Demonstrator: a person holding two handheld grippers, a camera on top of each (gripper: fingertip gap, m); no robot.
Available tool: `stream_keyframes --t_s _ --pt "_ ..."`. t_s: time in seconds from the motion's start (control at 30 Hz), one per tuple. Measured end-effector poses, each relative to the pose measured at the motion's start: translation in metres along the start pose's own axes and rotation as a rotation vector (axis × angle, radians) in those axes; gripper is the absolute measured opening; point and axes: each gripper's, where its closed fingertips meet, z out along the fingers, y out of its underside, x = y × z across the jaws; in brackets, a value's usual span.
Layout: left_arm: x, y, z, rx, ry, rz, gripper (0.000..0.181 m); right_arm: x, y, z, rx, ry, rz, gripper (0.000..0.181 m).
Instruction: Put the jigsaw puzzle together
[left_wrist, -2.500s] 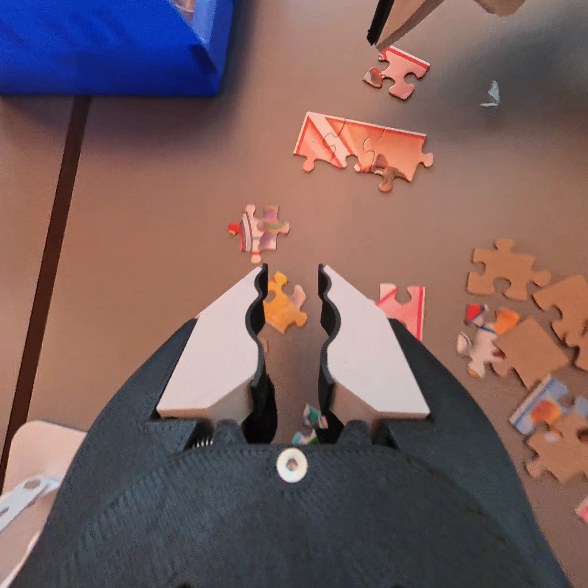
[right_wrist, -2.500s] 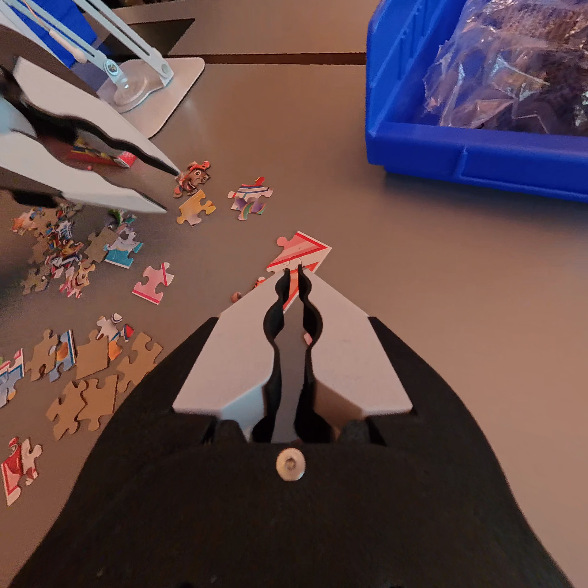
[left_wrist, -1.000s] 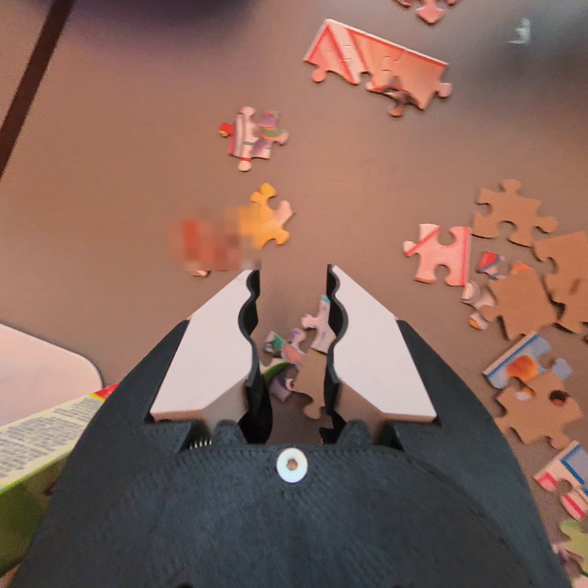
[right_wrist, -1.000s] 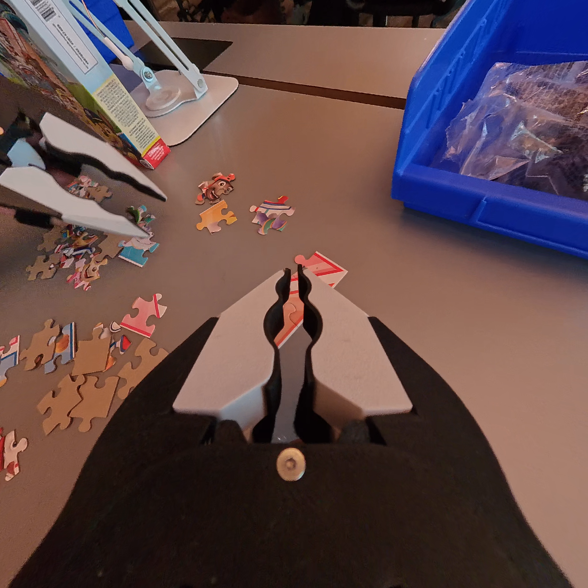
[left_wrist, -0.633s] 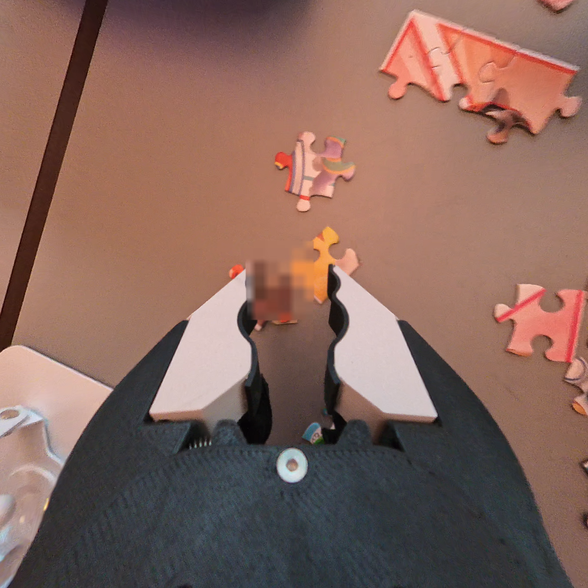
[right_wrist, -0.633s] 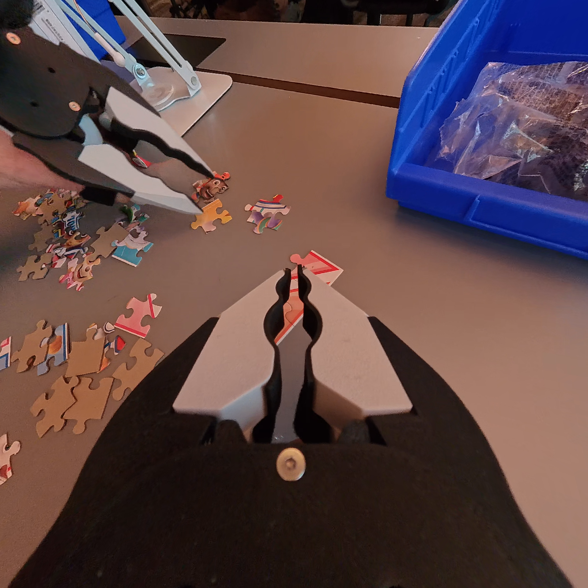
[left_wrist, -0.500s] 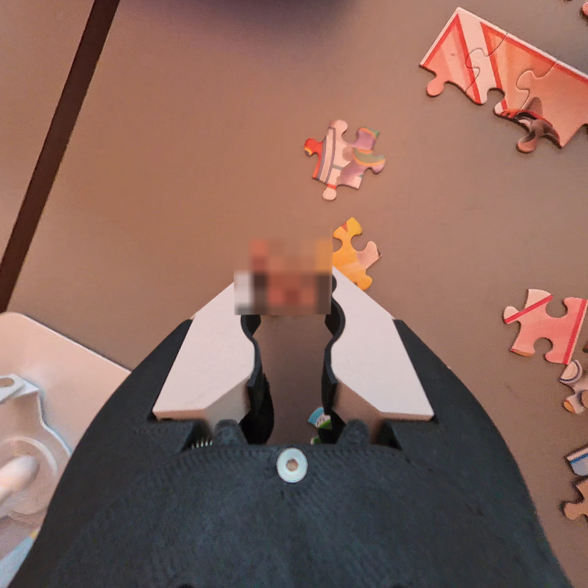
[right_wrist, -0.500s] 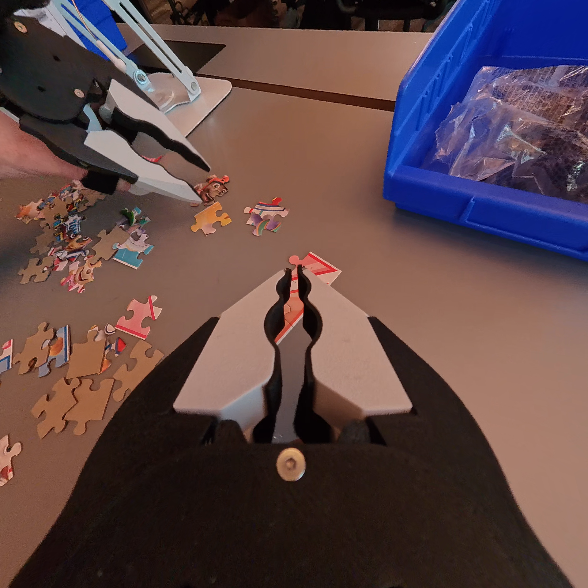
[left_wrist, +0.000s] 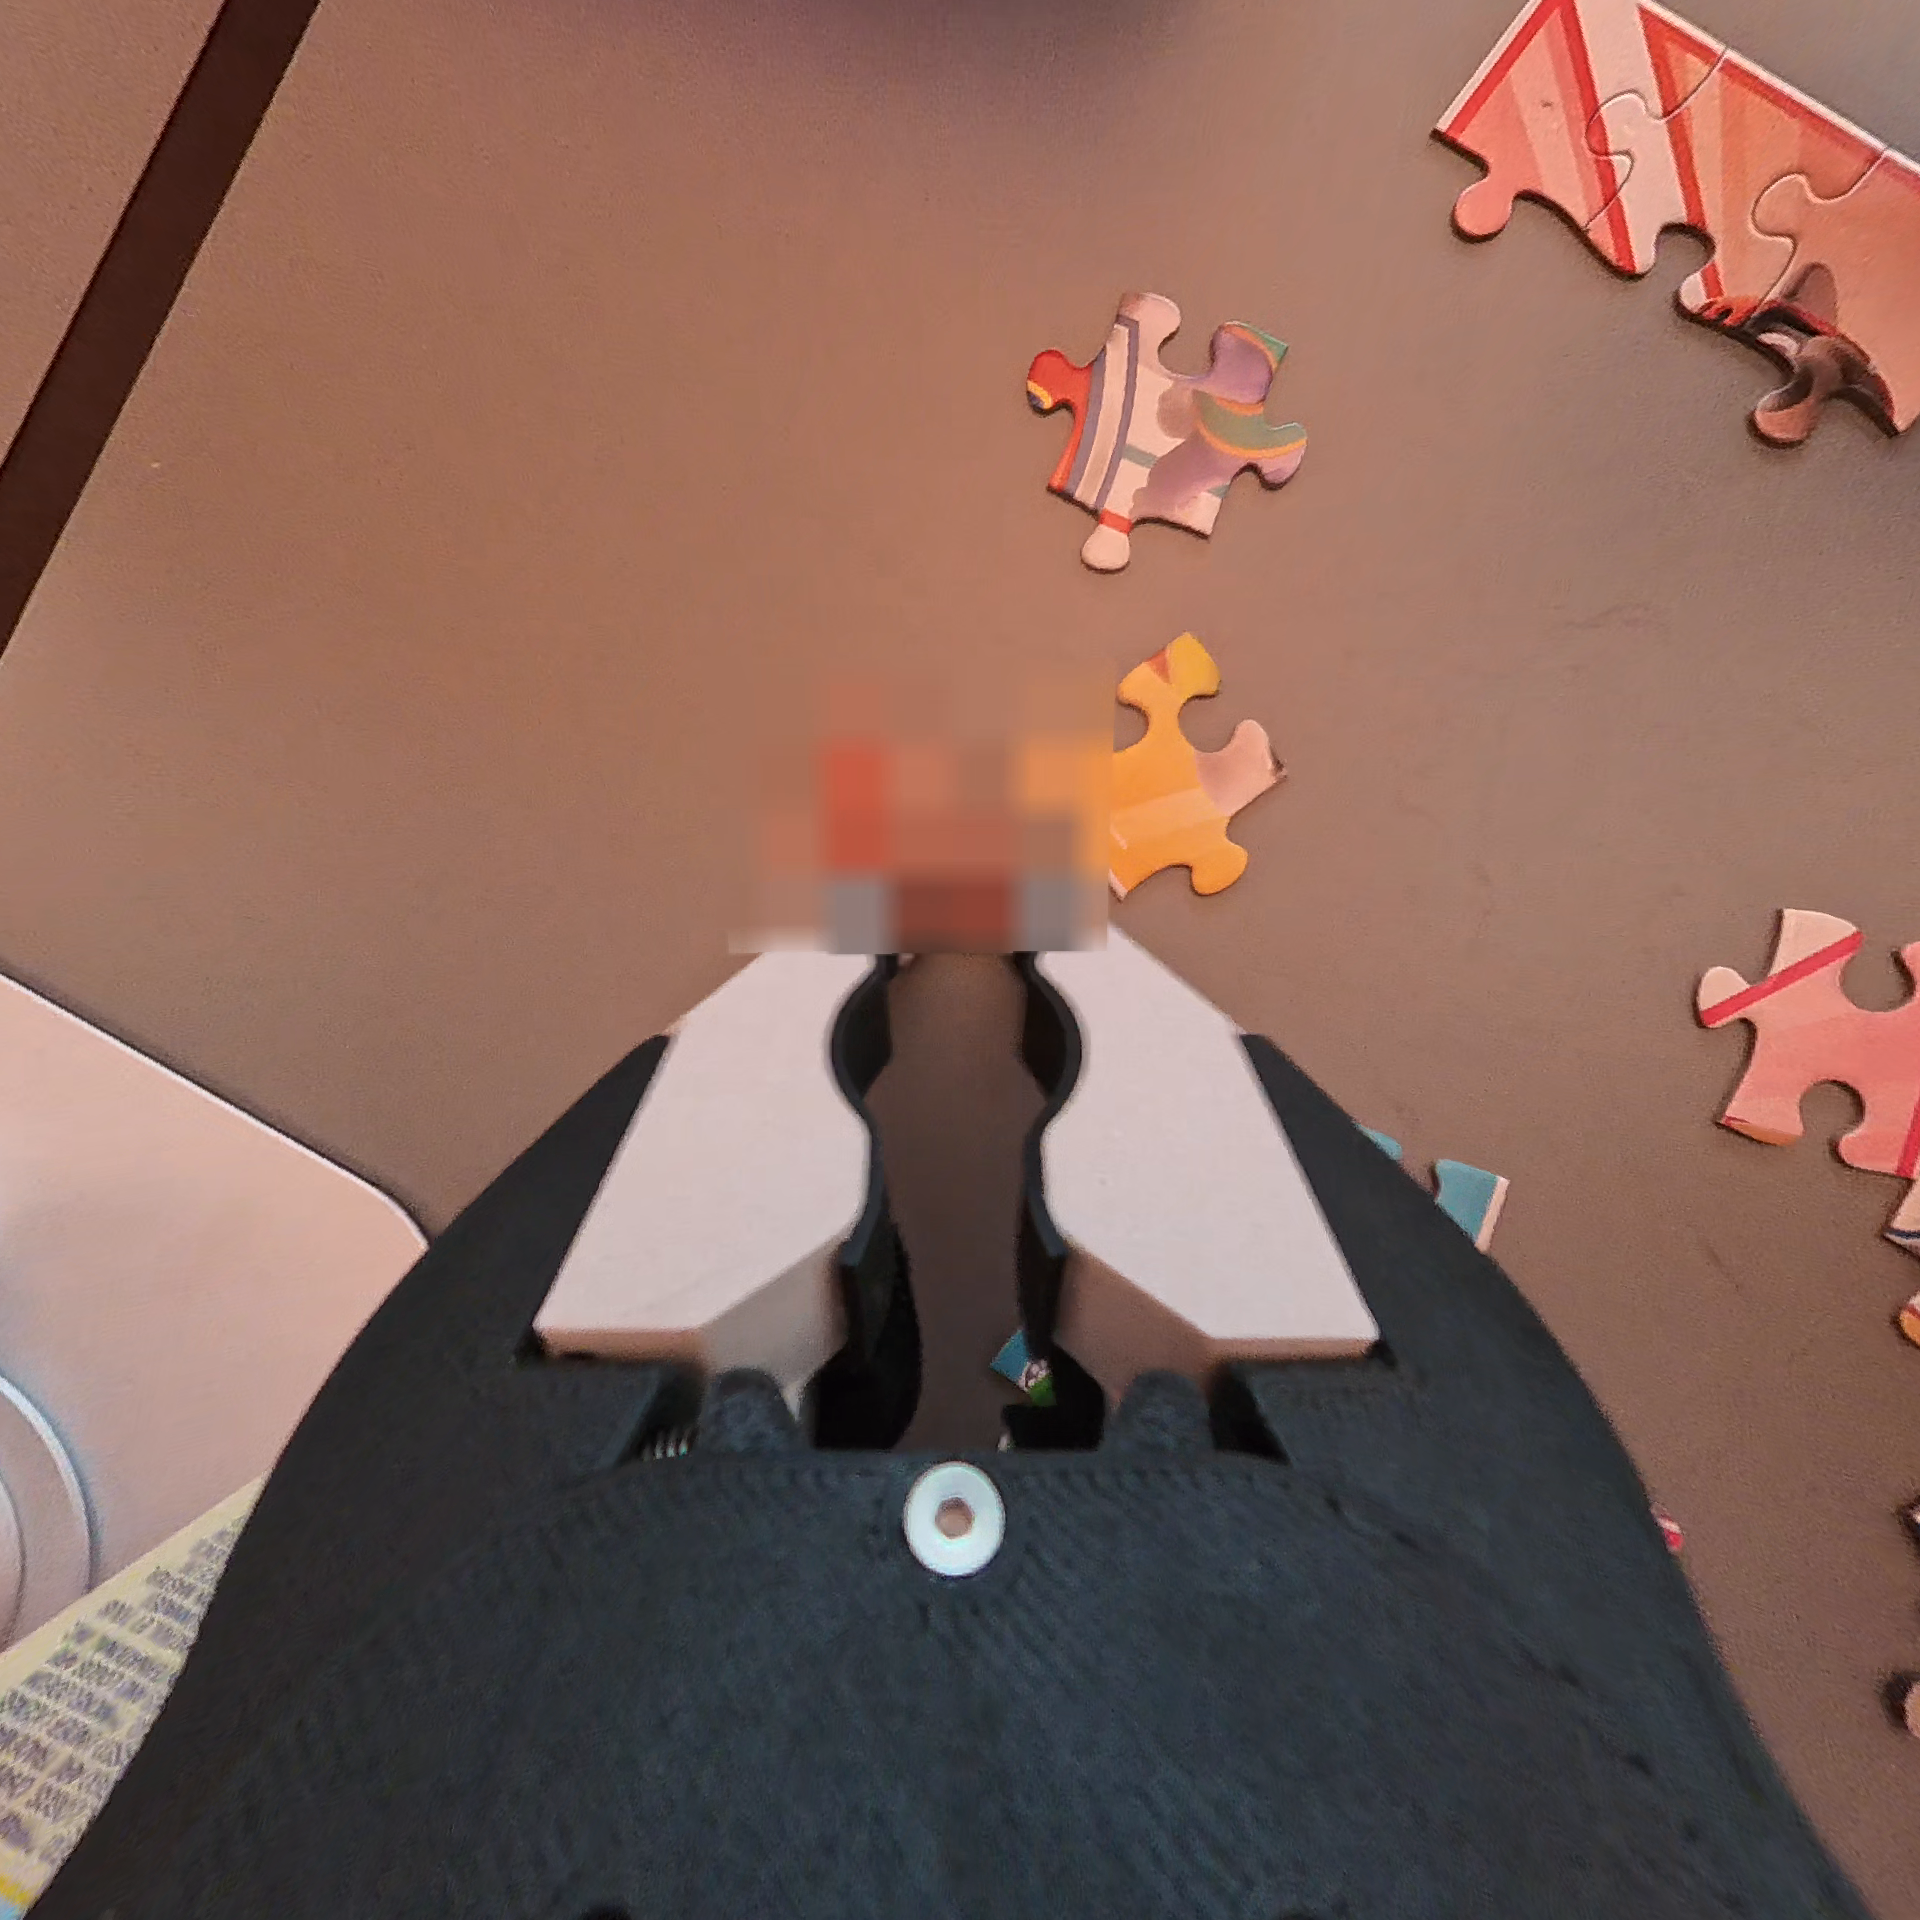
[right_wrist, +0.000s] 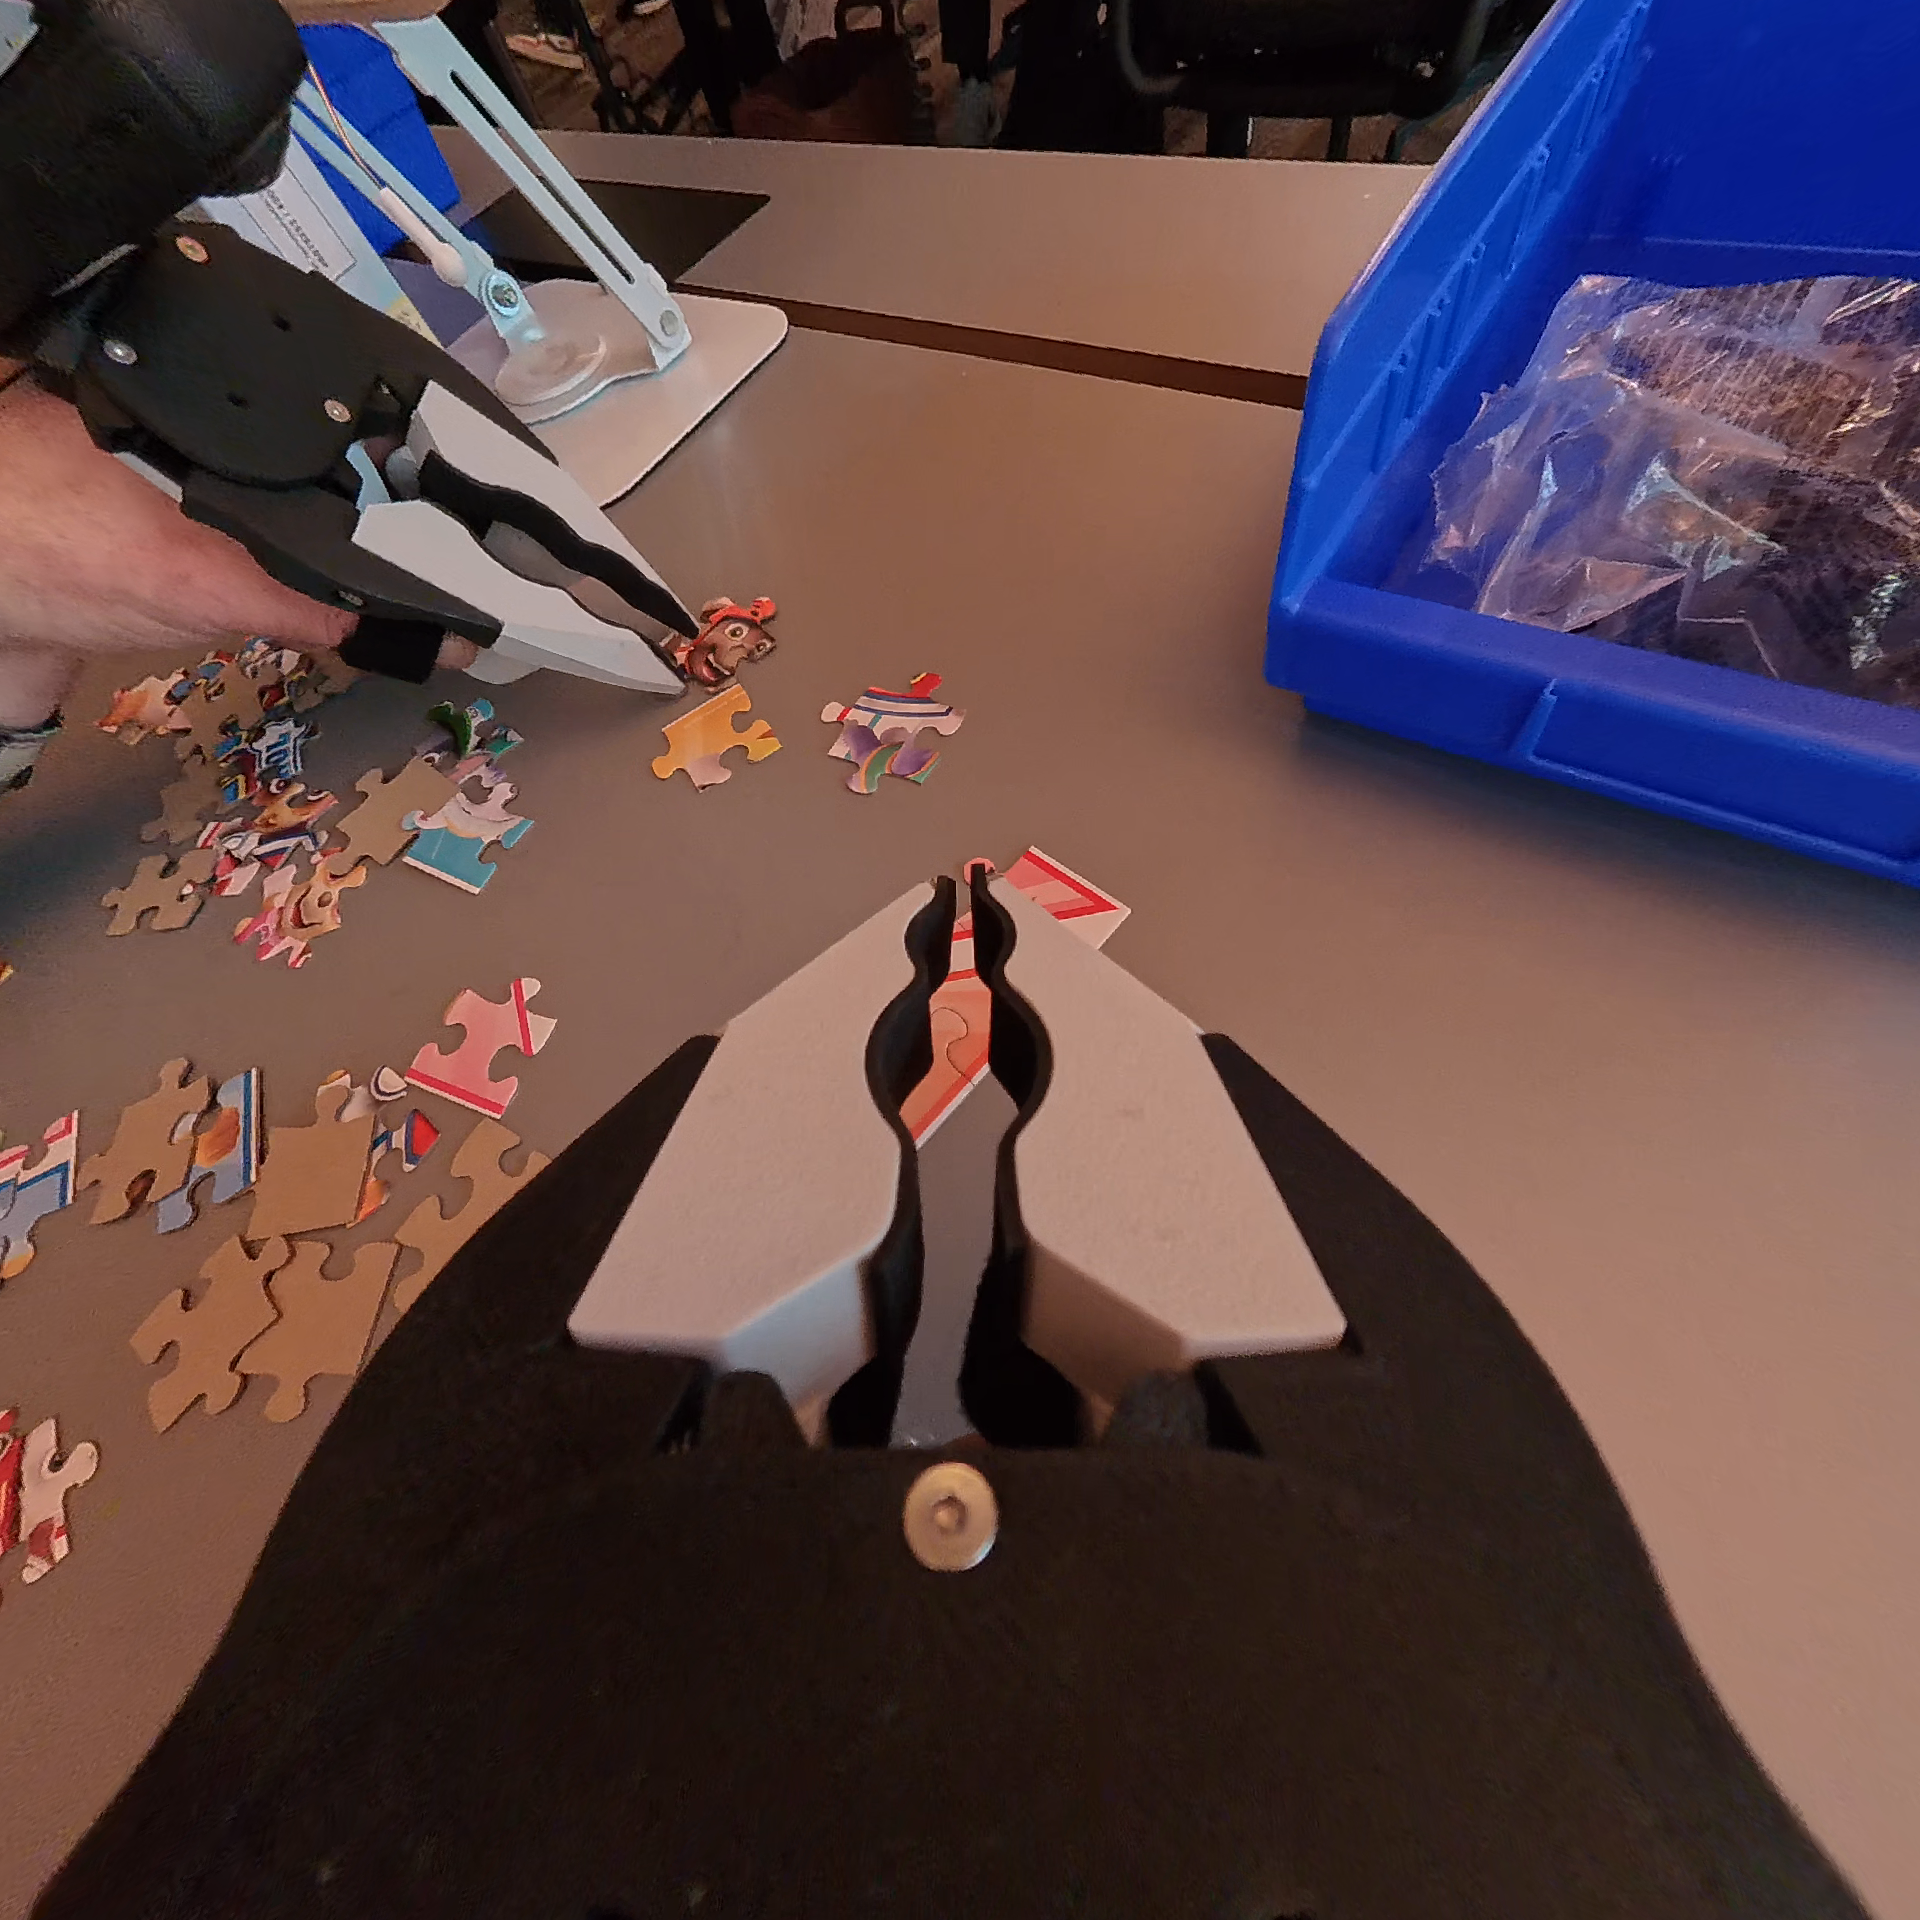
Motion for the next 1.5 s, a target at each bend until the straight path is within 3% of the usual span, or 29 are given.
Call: stream_keyframes --t_s 0.03,0.07,0.33,0.5,0.57,0.83,0.87,0.97,1.07,1.2,1.33,1.4,1.5 --pt "0.001 0.0 0.0 0.006 -0.002 0.008 0.015 0.0 0.0 0.0 -0.001 -0.001 -0.001 0.002" --pt "0.006 -0.001 -0.001 0.015 0.015 0.014 0.0 -0.001 0.0 0.0 -0.002 -0.002 -0.002 0.002" --pt "0.026 0.003 -0.009 0.024 0.058 0.037 0.0 -0.002 0.0 0.0 0.001 -0.007 -0.003 0.001" --pt "0.014 -0.004 -0.009 0.048 0.024 -0.002 0.041 -0.002 0.0 0.0 0.002 -0.009 -0.001 0.002" --pt "0.009 0.001 -0.002 0.018 0.03 -0.019 0.048 -0.002 0.001 0.001 -0.001 -0.009 -0.001 0.002" --pt "0.006 -0.002 0.001 0.054 0.039 -0.025 0.031 -0.002 -0.001 0.0 0.006 -0.013 -0.001 0.001" --pt "0.007 -0.003 0.0 0.063 0.038 -0.013 0.016 -0.002 -0.001 0.0 0.007 -0.013 -0.001 0.001" --pt "0.018 -0.004 0.0 0.093 0.073 0.01 0.0 -0.002 -0.001 0.001 0.005 -0.015 0.0 0.002" --pt "0.021 -0.003 -0.005 0.088 0.066 0.045 0.0 -0.002 -0.001 0.0 0.007 -0.016 0.0 0.001" --pt "0.013 -0.016 -0.013 0.141 0.046 0.015 0.03 -0.003 -0.001 0.001 0.007 -0.019 0.0 0.001" --pt "0.005 -0.003 0.006 0.016 0.063 -0.046 0.052 -0.003 -0.001 0.001 0.007 -0.02 0.0 0.001" --pt "0.006 -0.008 0.007 0.024 0.11 -0.078 0.048 -0.003 -0.001 0.0 0.008 -0.02 0.002 0.001" --pt "0.004 -0.009 0.009 0.01 0.065 -0.028 0.037 -0.003 -0.002 0.0 0.014 -0.023 0.002 0.001"
